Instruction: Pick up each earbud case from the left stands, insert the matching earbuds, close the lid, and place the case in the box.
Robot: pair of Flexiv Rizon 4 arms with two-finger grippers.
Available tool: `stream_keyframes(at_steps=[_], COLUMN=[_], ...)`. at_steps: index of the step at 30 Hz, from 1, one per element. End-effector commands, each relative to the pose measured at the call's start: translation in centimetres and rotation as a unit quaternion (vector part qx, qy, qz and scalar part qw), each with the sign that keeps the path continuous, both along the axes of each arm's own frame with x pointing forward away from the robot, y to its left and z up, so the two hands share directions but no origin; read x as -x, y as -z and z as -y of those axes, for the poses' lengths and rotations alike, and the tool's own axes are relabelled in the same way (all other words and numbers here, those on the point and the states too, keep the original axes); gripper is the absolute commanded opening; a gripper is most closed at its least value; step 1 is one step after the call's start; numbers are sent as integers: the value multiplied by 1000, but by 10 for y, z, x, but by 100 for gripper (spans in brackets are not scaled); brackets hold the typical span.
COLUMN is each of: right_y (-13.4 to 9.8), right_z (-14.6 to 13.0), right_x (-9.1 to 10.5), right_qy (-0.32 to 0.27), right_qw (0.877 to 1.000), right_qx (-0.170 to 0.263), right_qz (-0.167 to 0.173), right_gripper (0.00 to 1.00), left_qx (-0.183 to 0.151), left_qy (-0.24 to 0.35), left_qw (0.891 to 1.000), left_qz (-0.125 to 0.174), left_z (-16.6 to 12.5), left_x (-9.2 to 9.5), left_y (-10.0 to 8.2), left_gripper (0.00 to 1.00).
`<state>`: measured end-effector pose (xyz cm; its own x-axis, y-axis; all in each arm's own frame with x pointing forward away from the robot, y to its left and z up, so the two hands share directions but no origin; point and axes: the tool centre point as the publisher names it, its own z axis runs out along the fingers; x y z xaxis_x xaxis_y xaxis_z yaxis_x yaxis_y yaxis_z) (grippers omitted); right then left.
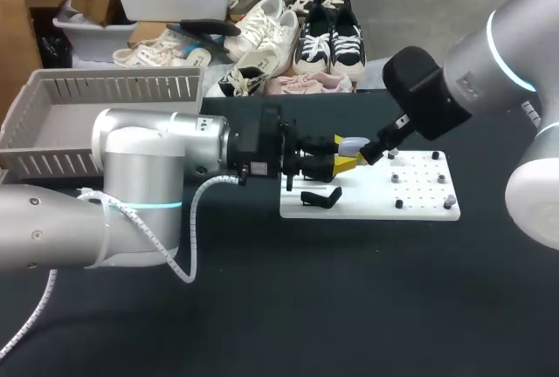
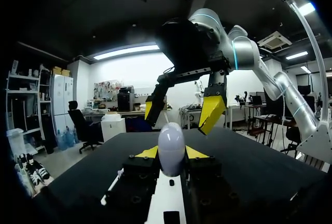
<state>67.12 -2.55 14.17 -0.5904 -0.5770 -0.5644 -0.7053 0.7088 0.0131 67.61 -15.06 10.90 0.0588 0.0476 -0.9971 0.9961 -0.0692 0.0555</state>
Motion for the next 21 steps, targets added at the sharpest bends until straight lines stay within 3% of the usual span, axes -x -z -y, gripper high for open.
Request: stream_keyframes(at_steps=[1, 21], right_y=[1, 8], right_z=[-5, -3], right_x=[-3, -10], right_qy=[4, 11], right_qw=[1000, 1000], right_qx=[6, 16], right_qz=[0, -10], right_gripper=[100, 100], left_qx=[0, 0], left_qy=[-3, -3], left_qw=[1000, 1000], left_qz=[1, 1], left_z=[0, 0], left_x=[1, 1], left_y=[0, 0], left_gripper=[0, 0])
